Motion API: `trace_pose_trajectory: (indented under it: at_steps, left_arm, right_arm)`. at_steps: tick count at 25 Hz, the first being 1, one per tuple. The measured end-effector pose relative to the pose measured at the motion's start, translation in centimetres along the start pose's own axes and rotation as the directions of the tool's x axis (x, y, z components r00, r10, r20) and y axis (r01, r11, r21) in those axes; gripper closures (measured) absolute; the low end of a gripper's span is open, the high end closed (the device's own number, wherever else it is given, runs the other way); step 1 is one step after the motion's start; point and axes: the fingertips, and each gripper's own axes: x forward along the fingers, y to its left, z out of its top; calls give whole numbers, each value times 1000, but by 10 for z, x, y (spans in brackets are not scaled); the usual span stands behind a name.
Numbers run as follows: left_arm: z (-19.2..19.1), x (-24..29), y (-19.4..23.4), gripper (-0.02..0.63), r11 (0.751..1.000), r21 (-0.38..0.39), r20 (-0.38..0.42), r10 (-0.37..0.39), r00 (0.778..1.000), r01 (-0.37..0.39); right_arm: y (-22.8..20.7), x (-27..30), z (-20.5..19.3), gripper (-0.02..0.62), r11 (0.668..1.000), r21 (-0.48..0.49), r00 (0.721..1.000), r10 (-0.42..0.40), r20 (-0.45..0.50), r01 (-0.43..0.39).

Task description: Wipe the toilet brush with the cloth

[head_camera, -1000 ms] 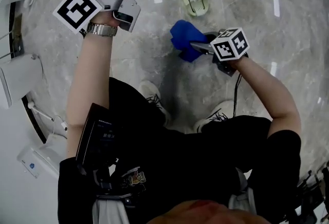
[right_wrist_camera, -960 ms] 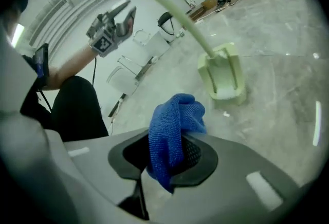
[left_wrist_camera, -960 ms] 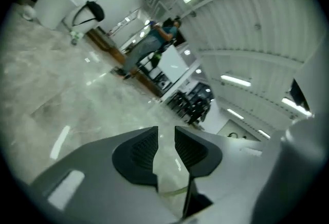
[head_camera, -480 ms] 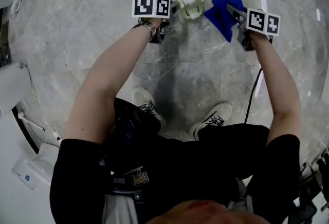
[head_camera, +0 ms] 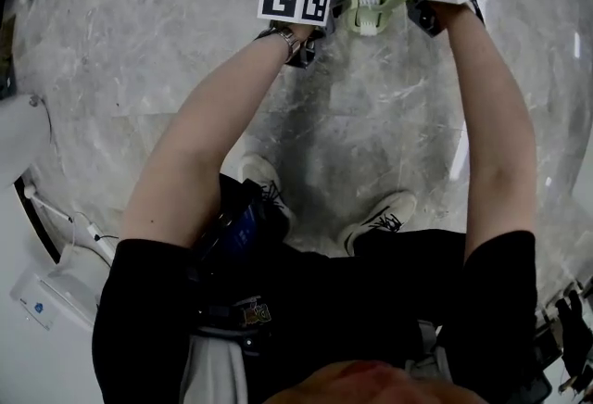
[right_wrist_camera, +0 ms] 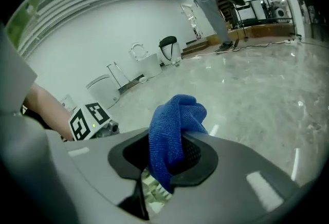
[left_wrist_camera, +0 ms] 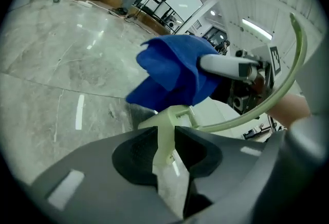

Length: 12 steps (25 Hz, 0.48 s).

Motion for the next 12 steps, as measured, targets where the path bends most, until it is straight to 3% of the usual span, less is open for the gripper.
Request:
trace_pose_trajectory:
  at_steps: [3, 4, 5, 7, 9, 12]
  left_arm:
    - [-2, 2, 0, 489, 1000, 10, -5, 8, 1000, -8]
    - [-6, 2, 2, 489, 1000, 16, -22, 21, 1000, -21]
    - [-11, 3, 5, 549, 998, 36, -51, 45, 998, -43]
    - [-17, 3, 10, 551, 993, 100, -78, 77, 994, -69]
    - [1, -2, 3, 549, 995, 96, -7, 28, 1000, -28]
    - [30, -9, 7, 529, 1000, 3, 77, -4, 997, 3]
  right_arm:
    - [7, 17, -1, 494, 1000, 10, 1000, 3, -28, -3]
    - [2, 19, -5, 494, 999, 7, 999, -35, -39, 35]
    - [-8, 18, -11, 494, 996, 3, 994, -94, -50, 94]
    - [-42, 3, -37, 494, 969, 18, 965, -245, -96, 248]
    - [-72, -23, -72, 494, 931, 66, 927, -347, -144, 359]
    - [-91, -64, -119, 494, 899, 79, 893, -411, -181, 430]
